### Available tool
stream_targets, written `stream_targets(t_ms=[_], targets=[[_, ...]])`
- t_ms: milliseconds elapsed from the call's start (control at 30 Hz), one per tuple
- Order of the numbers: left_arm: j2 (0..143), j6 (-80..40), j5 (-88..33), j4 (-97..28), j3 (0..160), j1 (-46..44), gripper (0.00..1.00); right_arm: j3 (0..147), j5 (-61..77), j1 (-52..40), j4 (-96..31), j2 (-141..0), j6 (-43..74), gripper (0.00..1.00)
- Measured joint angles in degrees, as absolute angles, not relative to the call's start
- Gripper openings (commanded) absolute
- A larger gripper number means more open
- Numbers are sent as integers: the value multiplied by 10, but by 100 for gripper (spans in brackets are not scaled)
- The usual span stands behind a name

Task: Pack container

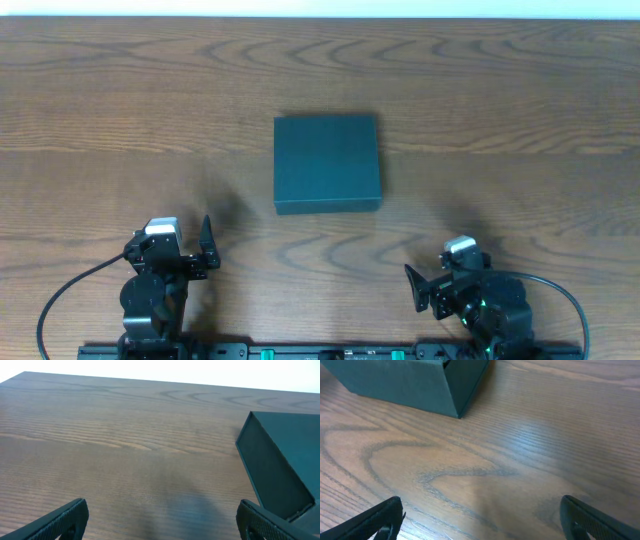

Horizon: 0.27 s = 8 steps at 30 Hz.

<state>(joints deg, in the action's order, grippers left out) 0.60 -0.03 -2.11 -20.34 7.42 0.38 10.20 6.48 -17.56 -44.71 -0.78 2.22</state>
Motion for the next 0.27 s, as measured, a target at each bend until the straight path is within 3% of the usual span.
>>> stream_targets(t_ms=[267], targets=[[6, 0, -21, -203, 74, 4, 95, 102, 65, -176, -447, -8, 22, 99]])
